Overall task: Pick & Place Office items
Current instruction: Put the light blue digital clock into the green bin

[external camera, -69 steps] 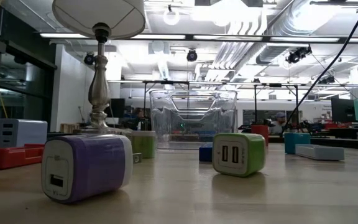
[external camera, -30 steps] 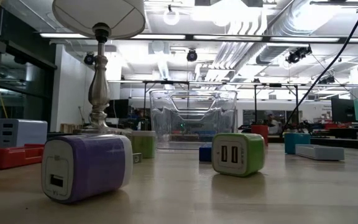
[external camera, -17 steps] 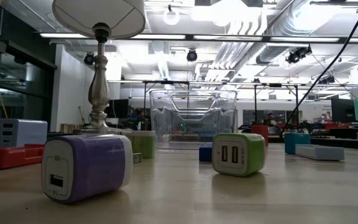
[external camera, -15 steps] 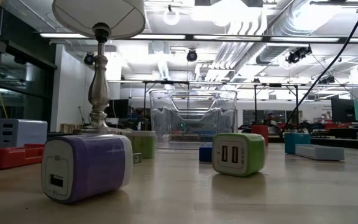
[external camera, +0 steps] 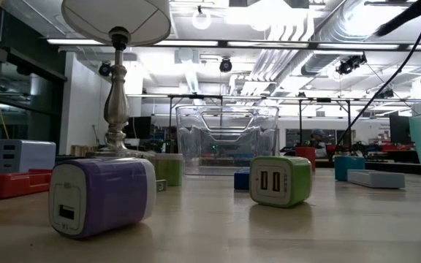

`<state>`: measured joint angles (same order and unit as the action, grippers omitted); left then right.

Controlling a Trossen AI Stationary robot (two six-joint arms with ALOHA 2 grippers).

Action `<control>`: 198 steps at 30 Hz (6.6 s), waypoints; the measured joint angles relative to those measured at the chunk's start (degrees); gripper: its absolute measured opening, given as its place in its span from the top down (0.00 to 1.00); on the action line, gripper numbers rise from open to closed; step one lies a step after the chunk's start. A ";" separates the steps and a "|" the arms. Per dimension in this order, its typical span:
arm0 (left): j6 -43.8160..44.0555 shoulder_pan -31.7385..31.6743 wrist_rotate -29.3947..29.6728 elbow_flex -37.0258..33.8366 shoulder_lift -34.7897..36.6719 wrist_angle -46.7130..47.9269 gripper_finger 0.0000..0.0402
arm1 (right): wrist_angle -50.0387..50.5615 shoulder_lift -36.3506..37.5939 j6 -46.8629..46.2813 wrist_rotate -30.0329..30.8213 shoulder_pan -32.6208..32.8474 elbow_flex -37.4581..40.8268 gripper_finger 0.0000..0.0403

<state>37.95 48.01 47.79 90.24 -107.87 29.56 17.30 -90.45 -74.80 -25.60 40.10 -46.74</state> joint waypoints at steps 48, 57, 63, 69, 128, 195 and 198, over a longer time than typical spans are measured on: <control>-3.58 -0.27 0.24 0.00 0.02 -0.26 0.43 | -16.32 12.59 33.74 2.13 -22.47 -0.07 0.75; 0.08 -1.16 0.23 0.00 0.02 -0.44 0.43 | -5.95 12.57 44.88 3.10 -26.91 -0.04 0.75; 0.27 -1.55 0.14 0.00 0.42 -0.33 0.43 | 2.84 12.57 51.42 3.19 -29.44 -0.04 0.75; 0.54 -2.12 0.33 0.02 1.95 -0.10 0.43 | 12.07 12.55 55.96 3.68 -32.15 -0.04 0.75; -1.53 -22.64 -0.66 0.02 2.03 -0.44 0.43 | 29.93 8.74 91.41 24.17 -41.46 -3.78 0.61; -1.53 -37.08 -0.68 0.02 2.01 -4.37 0.43 | 28.73 0.33 86.60 19.31 -41.23 -3.02 0.87; -1.53 -37.10 -0.68 0.02 2.01 -4.37 0.43 | 30.64 0.33 85.43 19.51 -41.24 -3.02 0.88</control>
<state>36.42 10.92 47.11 90.26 -105.86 25.19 47.93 -90.13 10.63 -6.08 -1.15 -49.76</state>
